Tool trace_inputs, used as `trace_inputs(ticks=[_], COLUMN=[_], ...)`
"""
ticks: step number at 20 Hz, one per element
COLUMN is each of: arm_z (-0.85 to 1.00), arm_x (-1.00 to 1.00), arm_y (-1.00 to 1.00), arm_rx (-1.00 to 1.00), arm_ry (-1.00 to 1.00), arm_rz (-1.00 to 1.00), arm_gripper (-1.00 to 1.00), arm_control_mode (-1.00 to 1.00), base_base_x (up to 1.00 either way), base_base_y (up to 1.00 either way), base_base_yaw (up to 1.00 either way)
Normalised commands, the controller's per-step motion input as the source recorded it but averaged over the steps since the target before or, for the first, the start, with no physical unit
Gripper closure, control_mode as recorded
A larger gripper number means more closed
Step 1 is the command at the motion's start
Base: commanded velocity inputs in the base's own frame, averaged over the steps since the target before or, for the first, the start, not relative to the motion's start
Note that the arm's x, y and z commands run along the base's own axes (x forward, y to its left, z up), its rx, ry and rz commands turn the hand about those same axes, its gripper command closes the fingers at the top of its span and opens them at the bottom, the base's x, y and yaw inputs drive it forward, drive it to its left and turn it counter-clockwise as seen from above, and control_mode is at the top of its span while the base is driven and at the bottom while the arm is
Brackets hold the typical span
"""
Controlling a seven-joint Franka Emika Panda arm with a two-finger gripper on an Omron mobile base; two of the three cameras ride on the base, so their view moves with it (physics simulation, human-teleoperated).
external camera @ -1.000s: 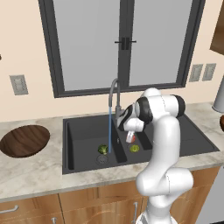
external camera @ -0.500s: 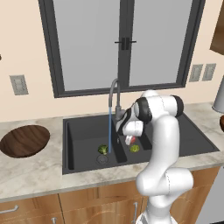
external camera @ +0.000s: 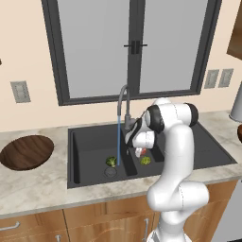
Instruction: Pick the broccolis from the sink and place them in one bowl. Place the peach in the other bowl. Then turn off the sink faucet.
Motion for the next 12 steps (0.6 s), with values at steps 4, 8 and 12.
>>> trace_inputs(ticks=[4, 8, 12], arm_z=[0.00, 0.05, 0.41], arm_x=[0.00, 0.00, 0.00], arm_y=[0.00, 0.00, -0.05], arm_rx=[0.00, 0.00, 0.00], arm_ry=[0.00, 0.00, -0.01], arm_rz=[0.00, 0.00, 0.00], arm_gripper=[1.00, 1.00, 1.00], arm_control_mode=[-1.00, -1.00, -1.00], base_base_x=[0.00, 0.00, 0.00], base_base_y=[0.00, 0.00, 0.00], base_base_yaw=[0.00, 0.00, 0.00])
